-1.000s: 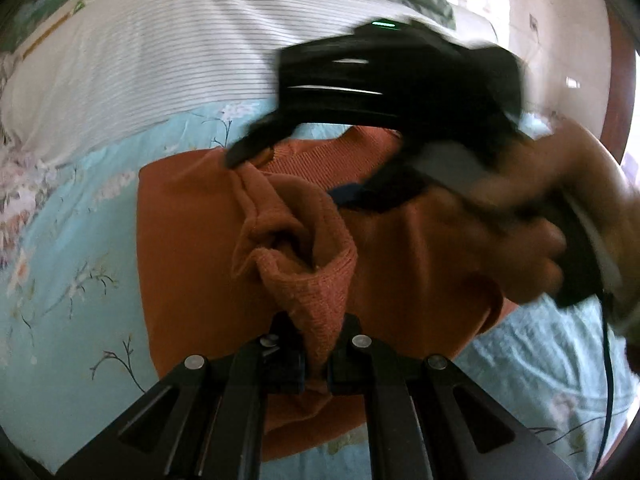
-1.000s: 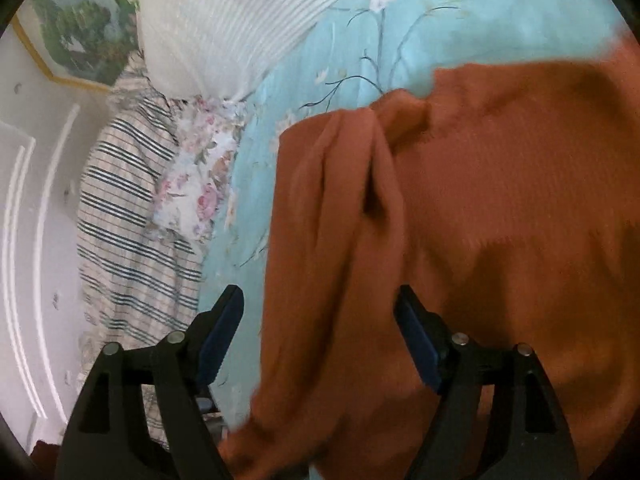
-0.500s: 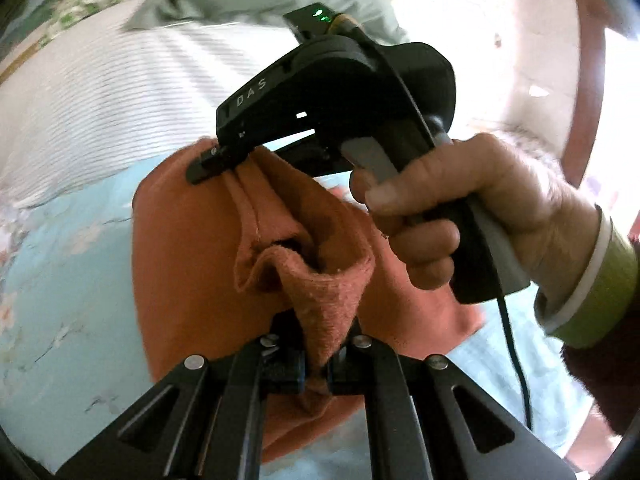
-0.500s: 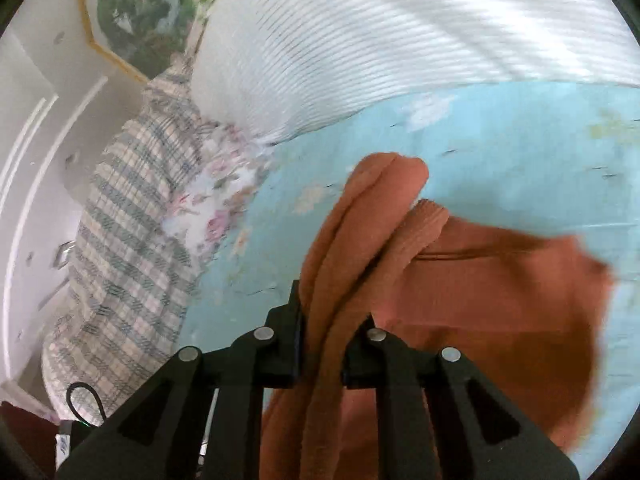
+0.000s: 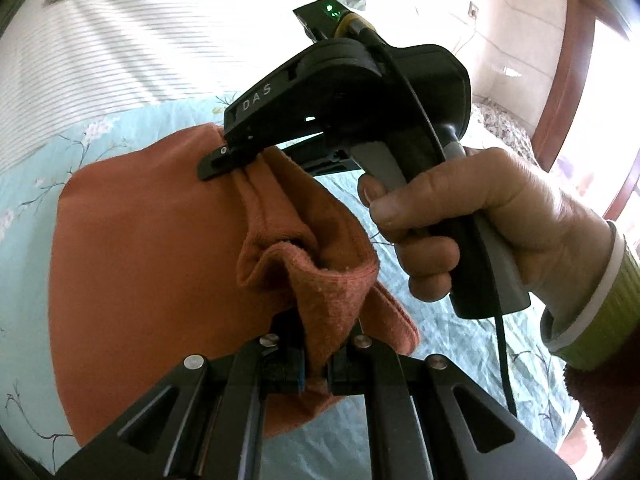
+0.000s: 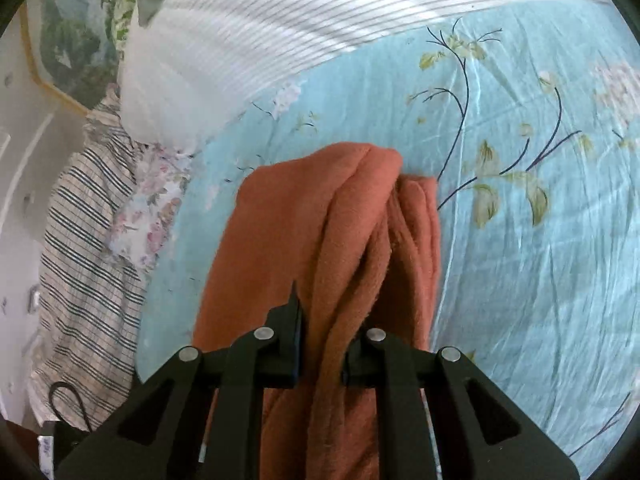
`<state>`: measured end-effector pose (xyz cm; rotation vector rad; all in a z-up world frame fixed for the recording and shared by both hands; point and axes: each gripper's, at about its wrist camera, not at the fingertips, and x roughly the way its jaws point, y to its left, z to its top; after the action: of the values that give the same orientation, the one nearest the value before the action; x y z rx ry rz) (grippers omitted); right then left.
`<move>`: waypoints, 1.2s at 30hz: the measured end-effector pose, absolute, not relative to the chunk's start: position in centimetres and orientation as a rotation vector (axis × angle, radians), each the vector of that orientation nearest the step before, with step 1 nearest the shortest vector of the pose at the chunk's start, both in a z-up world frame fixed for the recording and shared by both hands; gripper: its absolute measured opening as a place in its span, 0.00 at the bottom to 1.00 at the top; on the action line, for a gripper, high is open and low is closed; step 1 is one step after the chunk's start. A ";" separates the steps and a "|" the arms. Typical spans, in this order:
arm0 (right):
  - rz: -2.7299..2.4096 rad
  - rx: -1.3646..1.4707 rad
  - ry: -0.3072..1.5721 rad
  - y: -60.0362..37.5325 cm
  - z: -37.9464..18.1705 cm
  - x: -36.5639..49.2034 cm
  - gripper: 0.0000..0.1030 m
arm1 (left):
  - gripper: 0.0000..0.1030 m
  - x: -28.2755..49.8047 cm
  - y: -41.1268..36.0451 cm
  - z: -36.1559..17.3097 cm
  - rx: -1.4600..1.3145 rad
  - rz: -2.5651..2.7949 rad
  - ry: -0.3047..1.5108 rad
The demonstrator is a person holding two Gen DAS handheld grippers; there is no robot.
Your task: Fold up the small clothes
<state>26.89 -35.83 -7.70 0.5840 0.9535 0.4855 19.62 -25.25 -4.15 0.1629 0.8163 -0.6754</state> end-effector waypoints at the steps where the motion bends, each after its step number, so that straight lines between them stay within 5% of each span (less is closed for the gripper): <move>1: 0.483 0.577 0.957 -36.0 -8.0 27.0 0.15 | 0.05 20.0 -25.3 -4.4 0.163 -0.674 0.826; 9: 0.450 0.613 0.951 -37.3 -9.2 26.5 0.21 | 0.14 19.8 -26.0 -5.1 0.169 -0.693 0.861; 11: 0.430 0.599 0.938 -37.5 -8.6 25.9 0.23 | 0.21 19.6 -25.2 -4.8 0.150 -0.710 0.880; 13: 0.409 0.593 0.924 -38.0 -8.0 25.2 0.28 | 0.38 19.0 -23.9 -4.3 0.122 -0.720 0.893; 17: 0.379 0.620 0.890 -39.1 -7.3 23.3 0.56 | 0.52 18.0 -20.1 -3.0 0.060 -0.714 0.891; 22: 0.371 0.668 0.881 -39.8 -7.6 20.7 0.65 | 0.66 18.0 -14.0 -1.9 -0.078 -0.664 0.904; 36: 0.385 0.770 0.912 -40.1 -9.7 19.8 0.74 | 0.69 25.1 -5.6 -5.9 -0.421 -0.608 1.048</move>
<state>19.77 -40.13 -9.73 0.7699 0.9115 0.3848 25.07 -5.57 -5.89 -0.4212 1.0483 -0.6079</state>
